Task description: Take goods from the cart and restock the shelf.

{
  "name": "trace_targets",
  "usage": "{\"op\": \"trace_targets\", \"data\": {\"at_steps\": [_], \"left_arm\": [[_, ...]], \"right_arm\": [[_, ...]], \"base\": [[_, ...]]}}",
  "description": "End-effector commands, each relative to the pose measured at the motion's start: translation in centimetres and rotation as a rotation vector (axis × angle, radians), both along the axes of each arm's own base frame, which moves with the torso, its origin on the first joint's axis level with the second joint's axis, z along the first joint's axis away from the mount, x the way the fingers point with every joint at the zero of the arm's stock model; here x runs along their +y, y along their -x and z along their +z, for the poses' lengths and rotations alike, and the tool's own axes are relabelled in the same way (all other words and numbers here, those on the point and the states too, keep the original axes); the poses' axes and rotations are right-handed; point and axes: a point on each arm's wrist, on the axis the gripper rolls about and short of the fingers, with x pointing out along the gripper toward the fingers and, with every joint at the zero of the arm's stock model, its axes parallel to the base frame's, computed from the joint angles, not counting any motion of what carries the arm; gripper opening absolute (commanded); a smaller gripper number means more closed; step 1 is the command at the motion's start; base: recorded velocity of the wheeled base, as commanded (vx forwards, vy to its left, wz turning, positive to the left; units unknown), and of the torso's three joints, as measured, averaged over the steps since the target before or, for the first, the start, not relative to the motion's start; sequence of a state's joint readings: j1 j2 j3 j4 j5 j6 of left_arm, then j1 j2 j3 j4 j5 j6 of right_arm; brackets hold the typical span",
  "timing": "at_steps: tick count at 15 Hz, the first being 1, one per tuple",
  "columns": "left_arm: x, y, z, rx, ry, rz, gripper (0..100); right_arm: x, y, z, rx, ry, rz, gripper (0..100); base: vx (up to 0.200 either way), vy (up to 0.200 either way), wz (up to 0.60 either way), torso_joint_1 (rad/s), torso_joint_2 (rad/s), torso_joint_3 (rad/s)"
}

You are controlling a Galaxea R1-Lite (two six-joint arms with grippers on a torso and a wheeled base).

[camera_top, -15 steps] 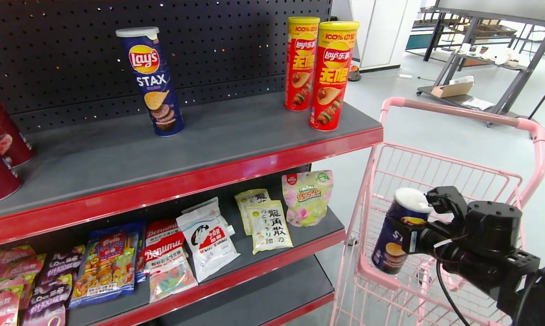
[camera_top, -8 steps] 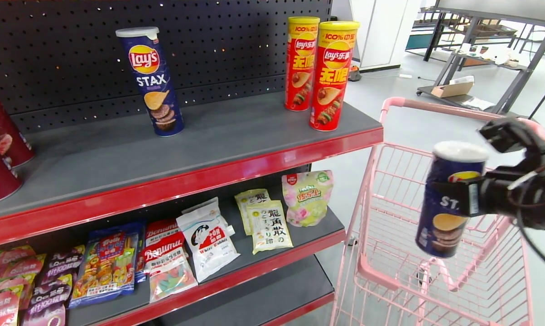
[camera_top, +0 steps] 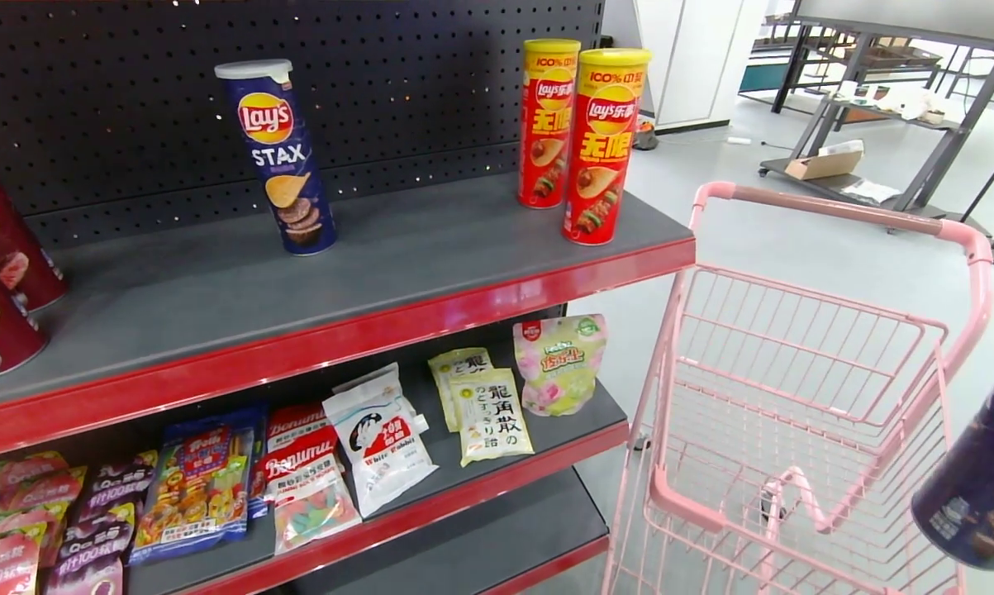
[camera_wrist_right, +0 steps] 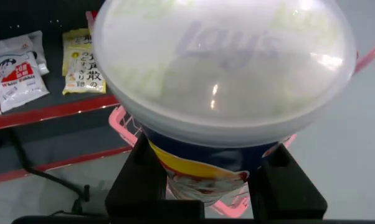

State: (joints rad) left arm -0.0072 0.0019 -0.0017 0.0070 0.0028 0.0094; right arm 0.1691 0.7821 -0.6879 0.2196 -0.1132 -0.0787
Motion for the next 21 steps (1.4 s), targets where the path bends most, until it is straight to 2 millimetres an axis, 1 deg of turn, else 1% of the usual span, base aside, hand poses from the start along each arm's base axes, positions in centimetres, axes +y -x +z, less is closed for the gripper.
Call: {"op": "trace_targets", "data": {"at_steps": [1,8,11,14,18,21], "left_arm": [[0.0,0.0,0.0,0.0,0.0,0.0,100],[0.0,0.0,0.0,0.0,0.0,0.0,100],[0.0,0.0,0.0,0.0,0.0,0.0,100],[0.0,0.0,0.0,0.002,0.0,0.0,100],[0.0,0.0,0.0,0.0,0.0,0.0,100],[0.0,0.0,0.0,0.0,0.0,0.0,100]], "right_arm": [[-0.5,2.6,-1.1,-0.057,-0.003,-0.003,0],[-0.4,2.4,-1.3,-0.042,0.001,0.0,0],[-0.4,2.4,-2.0,-0.024,0.004,0.0,0],[-0.4,2.3,-2.1,-0.018,0.005,0.002,0],[-0.4,2.3,-2.7,-0.004,0.007,0.01,0],[-0.4,2.6,-3.2,-0.002,0.019,0.013,0]], "base": [[0.0,0.0,0.0,0.134,-0.42,-0.266],[0.0,0.0,0.0,0.212,-0.55,-0.341],[0.0,0.0,0.0,0.173,-0.42,-0.251],[0.0,0.0,0.0,0.165,-0.38,-0.224],[0.0,0.0,0.0,0.152,-0.37,-0.211],[0.0,0.0,0.0,0.021,-0.05,-0.031]]}}
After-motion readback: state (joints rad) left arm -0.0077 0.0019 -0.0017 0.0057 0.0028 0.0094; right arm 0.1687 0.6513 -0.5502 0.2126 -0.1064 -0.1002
